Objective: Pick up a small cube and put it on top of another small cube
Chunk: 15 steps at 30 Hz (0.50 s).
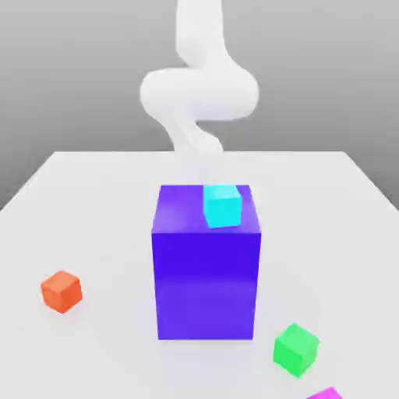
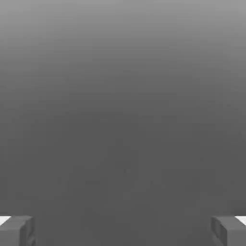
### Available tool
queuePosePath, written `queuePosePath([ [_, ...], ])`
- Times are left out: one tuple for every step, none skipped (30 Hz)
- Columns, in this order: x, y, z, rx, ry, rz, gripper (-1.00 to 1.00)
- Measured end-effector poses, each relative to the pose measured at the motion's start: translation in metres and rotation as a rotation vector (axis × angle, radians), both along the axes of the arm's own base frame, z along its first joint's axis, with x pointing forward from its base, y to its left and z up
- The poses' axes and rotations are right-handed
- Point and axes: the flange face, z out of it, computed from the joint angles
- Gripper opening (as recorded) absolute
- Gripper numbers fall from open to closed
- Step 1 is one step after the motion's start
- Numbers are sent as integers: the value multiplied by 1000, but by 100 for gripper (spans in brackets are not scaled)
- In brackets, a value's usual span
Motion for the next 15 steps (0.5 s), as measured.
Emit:
queuePosePath([
  [14, 5, -12, -7, 25, 11, 0],
  [26, 9, -23, -14, 50, 21, 0],
  [38, 14, -35, -20, 74, 32, 0],
  [49, 18, -47, -27, 97, 43, 0],
  [60, 23, -60, -33, 121, 54, 0],
  [71, 28, -73, -39, 144, 65, 0],
  [81, 33, -86, -45, 168, 76, 0],
  [91, 38, -100, -51, 191, 88, 0],
  [100, 43, -114, -57, 214, 99, 0],
  [108, 48, -128, -63, 237, 111, 0],
  [117, 54, -143, -69, 260, 123, 0],
  [124, 59, -158, -74, 283, 135, 0],
  [131, 65, -174, -80, 307, 148, 0],
  [138, 70, -189, -85, 330, 160, 0],
  [144, 76, -205, -91, 352, 173, 0],
])
